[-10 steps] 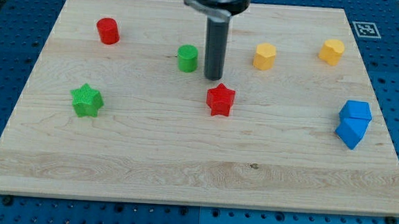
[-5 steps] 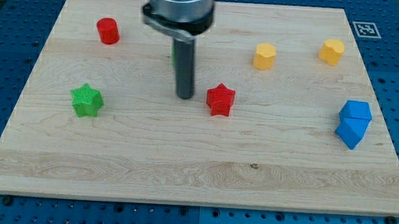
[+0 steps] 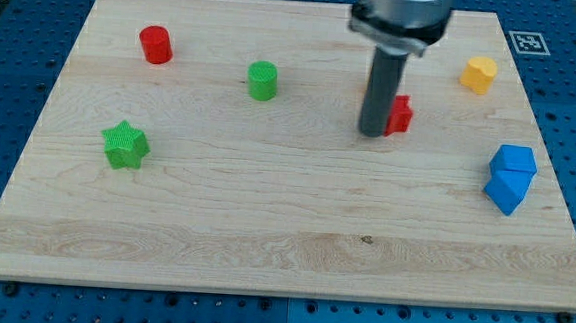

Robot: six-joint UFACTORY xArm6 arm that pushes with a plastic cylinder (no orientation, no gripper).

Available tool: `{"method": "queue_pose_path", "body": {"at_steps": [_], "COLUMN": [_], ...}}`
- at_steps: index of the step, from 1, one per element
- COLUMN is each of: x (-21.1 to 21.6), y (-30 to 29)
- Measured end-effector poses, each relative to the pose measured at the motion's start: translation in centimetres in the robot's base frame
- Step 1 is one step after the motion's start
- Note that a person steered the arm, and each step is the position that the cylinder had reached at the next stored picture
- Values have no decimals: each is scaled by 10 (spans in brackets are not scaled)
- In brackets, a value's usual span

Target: Push red star into blue cube

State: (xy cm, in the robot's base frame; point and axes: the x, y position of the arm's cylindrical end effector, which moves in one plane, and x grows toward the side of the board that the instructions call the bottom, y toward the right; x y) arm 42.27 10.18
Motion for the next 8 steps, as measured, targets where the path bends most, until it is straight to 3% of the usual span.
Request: {"method": "queue_pose_path", "body": {"at_steps": [1, 2, 3, 5, 7, 8], "x": [1, -25, -48, -27, 5, 10], "y": [-27, -53, -25, 49, 13, 48]}}
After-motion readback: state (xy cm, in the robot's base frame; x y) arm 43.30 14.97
